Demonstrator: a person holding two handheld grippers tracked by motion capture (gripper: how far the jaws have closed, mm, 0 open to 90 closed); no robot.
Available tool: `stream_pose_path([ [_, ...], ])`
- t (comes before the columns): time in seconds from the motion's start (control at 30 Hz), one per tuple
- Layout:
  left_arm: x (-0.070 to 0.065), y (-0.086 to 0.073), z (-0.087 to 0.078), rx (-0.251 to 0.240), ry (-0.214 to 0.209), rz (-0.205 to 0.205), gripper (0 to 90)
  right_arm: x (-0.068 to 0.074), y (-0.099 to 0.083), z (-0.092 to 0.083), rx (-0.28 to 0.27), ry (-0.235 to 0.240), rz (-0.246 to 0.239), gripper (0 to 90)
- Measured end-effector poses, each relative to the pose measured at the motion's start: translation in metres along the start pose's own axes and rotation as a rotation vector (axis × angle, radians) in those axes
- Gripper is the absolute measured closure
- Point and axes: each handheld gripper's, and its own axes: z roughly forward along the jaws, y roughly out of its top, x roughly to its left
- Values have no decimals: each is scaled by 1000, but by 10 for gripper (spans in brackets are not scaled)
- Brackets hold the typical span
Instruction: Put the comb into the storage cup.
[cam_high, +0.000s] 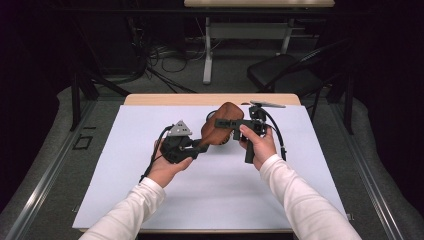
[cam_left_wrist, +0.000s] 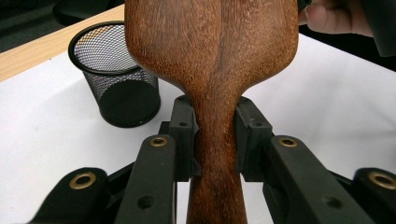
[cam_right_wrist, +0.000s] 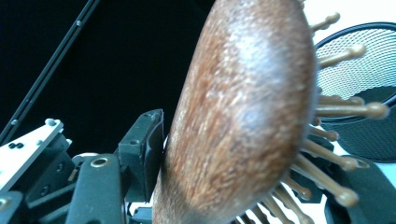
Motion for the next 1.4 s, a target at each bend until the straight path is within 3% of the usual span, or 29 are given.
stream_pose_path([
  [0.53, 0, -3, 4, 12, 2, 11, 723, -6, -1, -2, 0, 45, 70, 427],
  [1.13, 0, -7, 8, 25, 3, 16, 722, -5, -2, -2, 12, 49, 75, 455],
  [1.4, -1, -9, 9, 21, -6, 7, 721, -6, -1, -2, 25, 50, 101, 465],
])
